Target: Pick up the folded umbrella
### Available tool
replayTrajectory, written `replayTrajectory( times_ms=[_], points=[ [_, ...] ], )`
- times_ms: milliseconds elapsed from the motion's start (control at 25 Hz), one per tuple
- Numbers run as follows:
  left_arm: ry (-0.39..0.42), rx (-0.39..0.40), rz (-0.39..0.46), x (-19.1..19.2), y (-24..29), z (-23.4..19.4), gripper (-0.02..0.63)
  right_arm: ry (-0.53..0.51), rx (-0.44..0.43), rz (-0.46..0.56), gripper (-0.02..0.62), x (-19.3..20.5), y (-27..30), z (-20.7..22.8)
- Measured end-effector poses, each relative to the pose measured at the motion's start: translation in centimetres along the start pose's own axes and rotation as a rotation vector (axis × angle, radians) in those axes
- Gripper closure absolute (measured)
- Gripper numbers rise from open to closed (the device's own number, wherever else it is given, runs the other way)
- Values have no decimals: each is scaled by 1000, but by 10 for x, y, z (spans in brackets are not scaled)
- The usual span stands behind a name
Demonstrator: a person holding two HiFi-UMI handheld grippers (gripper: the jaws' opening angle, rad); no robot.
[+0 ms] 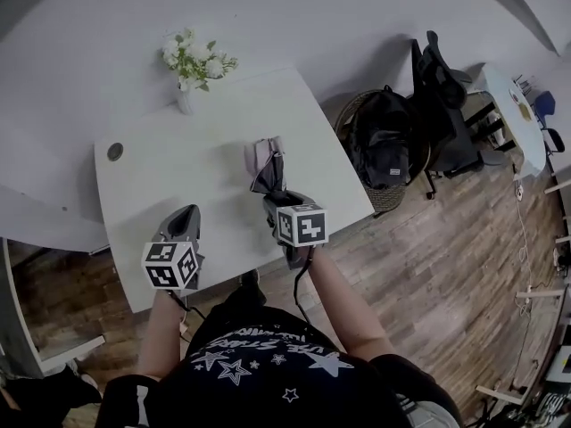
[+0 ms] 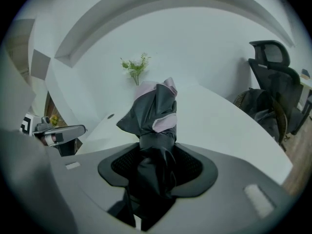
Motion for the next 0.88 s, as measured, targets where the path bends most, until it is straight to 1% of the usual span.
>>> replayTrajectory(
  times_ms=[200,360,520,880],
  points=[
    [-2,10,19,14,-26,25,603,22,12,31,362,27,-40,1],
    [16,28,25,30,-45,49,603,-1,22,51,360,46,-69,-1],
    [18,34,43,42,-65,68,603,7,28,79,360,65,-96,-1],
    [16,46,95,67,-118,101,603,8,46,114,360,110,-147,-18]
  ],
)
Point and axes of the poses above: the fingertips, and each gripper's own axes: y forward along the fingers, z to its right, x out of its underside, the point moved 6 cm from there along -y, backward along the fingers, and after that the axes turned 4 degrees about -z, right-handed, at the moved point
